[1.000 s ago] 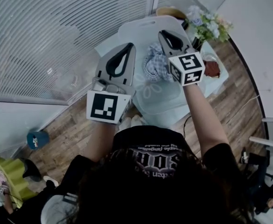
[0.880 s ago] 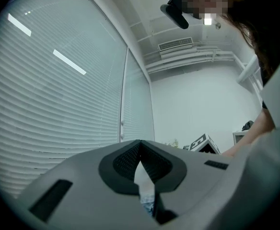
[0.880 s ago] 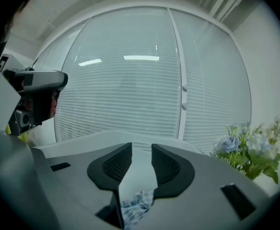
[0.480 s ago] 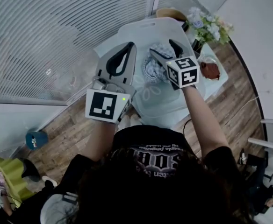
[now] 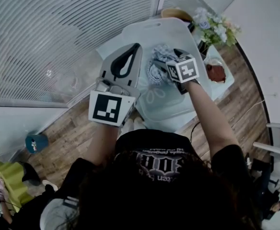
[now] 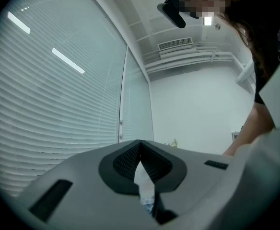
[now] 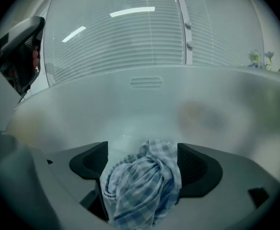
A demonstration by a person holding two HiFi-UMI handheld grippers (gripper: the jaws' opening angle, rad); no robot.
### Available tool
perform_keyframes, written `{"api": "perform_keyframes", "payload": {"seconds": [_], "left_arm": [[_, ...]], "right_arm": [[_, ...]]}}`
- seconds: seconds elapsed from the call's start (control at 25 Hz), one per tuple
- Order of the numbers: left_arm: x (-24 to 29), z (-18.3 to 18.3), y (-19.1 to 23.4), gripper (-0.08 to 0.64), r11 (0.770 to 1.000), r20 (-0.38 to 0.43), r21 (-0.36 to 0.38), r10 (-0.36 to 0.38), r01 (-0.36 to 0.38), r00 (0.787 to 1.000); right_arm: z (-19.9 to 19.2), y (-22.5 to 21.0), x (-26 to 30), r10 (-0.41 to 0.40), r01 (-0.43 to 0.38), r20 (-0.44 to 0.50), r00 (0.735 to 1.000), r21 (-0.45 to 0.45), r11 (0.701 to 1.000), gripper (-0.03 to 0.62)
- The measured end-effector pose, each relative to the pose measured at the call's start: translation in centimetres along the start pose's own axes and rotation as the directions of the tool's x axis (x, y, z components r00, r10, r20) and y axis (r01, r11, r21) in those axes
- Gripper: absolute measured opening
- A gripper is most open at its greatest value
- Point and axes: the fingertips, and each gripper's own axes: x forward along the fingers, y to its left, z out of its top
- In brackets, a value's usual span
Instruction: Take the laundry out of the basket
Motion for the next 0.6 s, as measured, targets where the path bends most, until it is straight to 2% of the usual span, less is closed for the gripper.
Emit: {"api": "perform_keyframes", "payload": {"seconds": [0.2, 0.4, 0.6], "left_arm": [[-0.1, 0.1, 0.4, 0.002, 1.000, -0.001, 0.007, 0.006, -0.006, 1.000], [-0.3, -0.4, 1.1, 0.002, 1.000, -0.016, 0.005, 0.019, -0.019, 1.000], [-0.7, -0.6, 1.7, 0.002, 0.999, -0.020, 0.005, 0.032, -0.032, 0.999]], "right_arm": [[-1.7, -0.4, 1.5, -0.005, 0.007, -0.083, 0.997, 0.025, 1.000, 0.440], [-4.2, -0.2, 3.0, -0.010, 0.008, -0.176, 0.984, -0.015, 1.000, 0.442], [-5.5, -0.2, 3.9, -0.012, 0.008, -0.204, 0.979, -0.023, 1.000, 0.442]]}}
